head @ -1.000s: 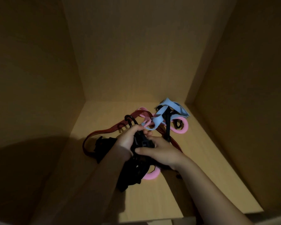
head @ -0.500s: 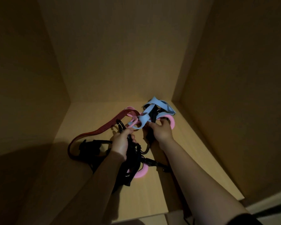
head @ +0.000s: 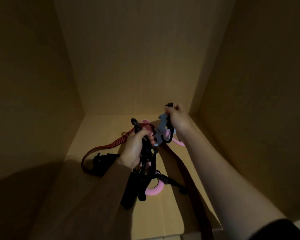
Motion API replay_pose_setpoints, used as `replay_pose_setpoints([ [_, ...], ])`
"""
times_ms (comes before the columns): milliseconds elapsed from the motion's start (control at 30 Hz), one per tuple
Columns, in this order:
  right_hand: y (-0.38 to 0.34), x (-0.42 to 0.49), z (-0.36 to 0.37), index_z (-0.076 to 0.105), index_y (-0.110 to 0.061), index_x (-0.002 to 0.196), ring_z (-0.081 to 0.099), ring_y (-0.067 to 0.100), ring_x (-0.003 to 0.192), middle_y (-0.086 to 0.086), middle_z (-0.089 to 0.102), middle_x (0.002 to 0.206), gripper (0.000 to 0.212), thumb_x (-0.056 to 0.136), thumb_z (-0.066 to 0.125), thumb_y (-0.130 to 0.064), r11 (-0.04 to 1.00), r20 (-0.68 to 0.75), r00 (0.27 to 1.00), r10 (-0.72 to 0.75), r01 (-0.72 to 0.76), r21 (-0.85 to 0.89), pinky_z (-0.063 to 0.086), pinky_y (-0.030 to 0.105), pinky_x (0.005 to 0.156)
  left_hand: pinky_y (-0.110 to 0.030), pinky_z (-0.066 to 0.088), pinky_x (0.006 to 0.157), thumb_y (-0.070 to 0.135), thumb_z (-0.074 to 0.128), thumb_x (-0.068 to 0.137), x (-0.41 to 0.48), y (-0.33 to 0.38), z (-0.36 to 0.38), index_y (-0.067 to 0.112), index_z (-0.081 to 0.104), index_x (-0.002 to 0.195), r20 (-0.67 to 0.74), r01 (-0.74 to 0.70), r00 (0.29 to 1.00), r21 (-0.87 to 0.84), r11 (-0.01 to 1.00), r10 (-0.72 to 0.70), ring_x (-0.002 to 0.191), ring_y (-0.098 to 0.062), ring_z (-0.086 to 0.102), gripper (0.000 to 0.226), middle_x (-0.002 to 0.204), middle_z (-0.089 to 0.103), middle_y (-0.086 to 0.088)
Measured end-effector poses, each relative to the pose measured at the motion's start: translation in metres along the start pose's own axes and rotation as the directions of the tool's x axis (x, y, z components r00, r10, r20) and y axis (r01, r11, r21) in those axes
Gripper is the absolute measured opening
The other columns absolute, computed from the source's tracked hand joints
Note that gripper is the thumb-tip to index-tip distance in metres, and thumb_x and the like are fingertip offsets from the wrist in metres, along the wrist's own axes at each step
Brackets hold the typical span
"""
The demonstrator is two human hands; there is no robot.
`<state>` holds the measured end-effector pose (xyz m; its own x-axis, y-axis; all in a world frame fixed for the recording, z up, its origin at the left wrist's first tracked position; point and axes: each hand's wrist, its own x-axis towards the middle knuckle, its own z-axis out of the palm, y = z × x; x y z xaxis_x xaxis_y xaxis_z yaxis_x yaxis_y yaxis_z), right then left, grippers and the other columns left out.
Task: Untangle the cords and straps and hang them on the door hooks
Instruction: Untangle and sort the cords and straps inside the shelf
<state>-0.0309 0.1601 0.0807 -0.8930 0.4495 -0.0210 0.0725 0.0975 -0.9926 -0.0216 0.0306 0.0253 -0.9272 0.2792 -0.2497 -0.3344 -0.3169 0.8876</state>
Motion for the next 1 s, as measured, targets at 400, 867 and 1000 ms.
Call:
replay_pose_setpoints([
  [400,-0.075,-0.036,-0.018,0.054,-0.012,0.067,0.051,0.013,0.059,0.005,0.061,0.070,0.027,0.085,0.034,-0.011,0.977,0.399,0.893,-0.210,0.205,0.054,0.036,0.025,0.056,-0.028,0.052,0.067,0.002,0.053,0.085,-0.008,0.073,0.031,0.017,0.059,0.085,0.064,-0.376,0.927,0.212,0.902,0.371,0.077,-0.016,0.065,0.016,0.081,0.062,-0.005],
  [867,-0.059,-0.037,-0.009,0.061,-0.015,0.081,0.059,0.012,0.069,0.003,0.063,0.077,0.028,0.095,0.038,-0.022,0.935,0.208,0.965,-0.158,0.079,0.346,0.045,0.025,0.063,-0.015,0.036,0.040,0.003,0.064,0.081,-0.022,0.084,0.023,0.018,0.051,0.067,0.168,-0.367,0.929,0.320,0.873,0.329,0.055,-0.006,0.054,0.024,0.071,0.058,0.002],
  [1000,-0.030,-0.037,-0.004,0.061,-0.013,0.080,0.058,0.019,0.080,0.006,0.061,0.085,0.030,0.094,0.034,-0.016,0.931,0.203,0.974,-0.100,0.020,0.365,0.045,0.033,0.072,-0.013,0.036,0.037,0.008,0.062,0.082,-0.024,0.082,0.018,0.011,0.054,0.083,0.082,-0.165,0.985,0.128,0.978,0.155,0.042,-0.005,0.053,0.009,0.072,0.059,-0.002],
])
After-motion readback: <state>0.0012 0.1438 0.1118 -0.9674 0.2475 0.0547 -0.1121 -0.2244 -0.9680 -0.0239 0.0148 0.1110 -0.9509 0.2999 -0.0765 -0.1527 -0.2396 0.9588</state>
